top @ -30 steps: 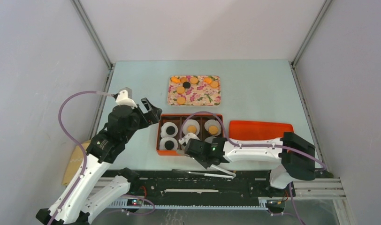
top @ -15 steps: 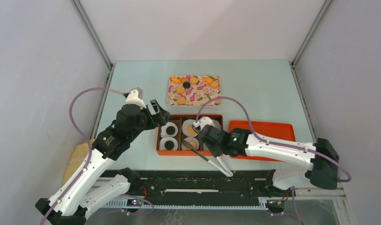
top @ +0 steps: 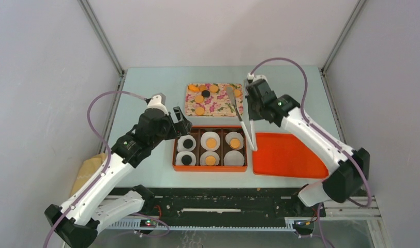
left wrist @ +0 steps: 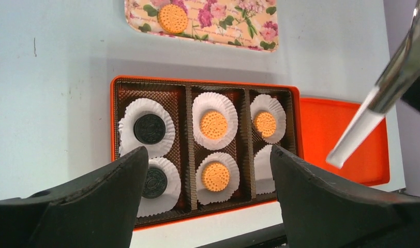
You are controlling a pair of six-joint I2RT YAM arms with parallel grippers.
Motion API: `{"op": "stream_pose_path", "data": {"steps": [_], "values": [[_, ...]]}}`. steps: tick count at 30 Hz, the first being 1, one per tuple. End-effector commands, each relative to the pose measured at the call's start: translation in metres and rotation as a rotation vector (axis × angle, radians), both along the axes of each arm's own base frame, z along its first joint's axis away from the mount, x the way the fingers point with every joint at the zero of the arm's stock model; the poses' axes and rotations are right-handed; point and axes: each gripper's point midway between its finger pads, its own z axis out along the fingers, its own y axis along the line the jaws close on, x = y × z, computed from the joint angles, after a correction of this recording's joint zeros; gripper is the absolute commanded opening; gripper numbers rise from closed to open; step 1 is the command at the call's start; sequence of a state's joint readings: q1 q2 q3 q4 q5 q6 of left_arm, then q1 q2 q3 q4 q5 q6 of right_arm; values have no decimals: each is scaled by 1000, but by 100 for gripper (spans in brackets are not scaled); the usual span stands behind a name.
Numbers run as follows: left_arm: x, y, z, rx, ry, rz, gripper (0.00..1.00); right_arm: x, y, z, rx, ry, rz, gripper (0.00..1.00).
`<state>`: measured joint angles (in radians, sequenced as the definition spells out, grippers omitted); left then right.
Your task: Pack the cookies
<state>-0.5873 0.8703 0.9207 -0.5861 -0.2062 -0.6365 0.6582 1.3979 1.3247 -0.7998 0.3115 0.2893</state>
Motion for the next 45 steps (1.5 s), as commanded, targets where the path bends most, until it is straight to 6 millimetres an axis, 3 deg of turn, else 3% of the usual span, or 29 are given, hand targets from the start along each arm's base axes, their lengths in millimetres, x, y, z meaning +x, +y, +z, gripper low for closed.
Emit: {"op": "stream_pose_path", "data": {"steps": [1, 11, 14, 16, 23, 28, 29, 34, 35, 39, 42, 45], "values": [[17, -10, 46, -24, -103, -15, 92, 57, -18, 8, -33, -3, -74, 0], [58, -23, 74, 65, -135, -6, 94, 190, -76, -6, -110, 63, -258, 0], [70, -23, 72, 87, -122, 0, 95, 221, -96, -22, -143, 106, -268, 0], [77, -24, 70, 92, -112, 2, 95, 235, -107, -46, -167, 153, -273, 0], [97, -25, 53, 104, -58, 7, 95, 234, -138, -108, -109, 280, -308, 0], [106, -30, 45, 100, -33, -4, 95, 236, -133, -123, -54, 295, -293, 0], [107, -31, 44, 99, -31, -7, 95, 238, -132, -124, -52, 288, -294, 6], [109, -35, 45, 90, -30, -18, 95, 249, -129, -109, -22, 219, -300, 56], [109, -35, 44, 89, -28, -17, 95, 250, -129, -105, -18, 204, -305, 62], [107, -36, 42, 83, -22, -20, 95, 250, -120, -81, 38, 157, -276, 75], [105, -35, 42, 79, -22, -20, 95, 235, -114, -86, 46, 193, -260, 78], [104, -35, 44, 71, -23, -20, 95, 219, -115, -104, 35, 245, -264, 81]]}}
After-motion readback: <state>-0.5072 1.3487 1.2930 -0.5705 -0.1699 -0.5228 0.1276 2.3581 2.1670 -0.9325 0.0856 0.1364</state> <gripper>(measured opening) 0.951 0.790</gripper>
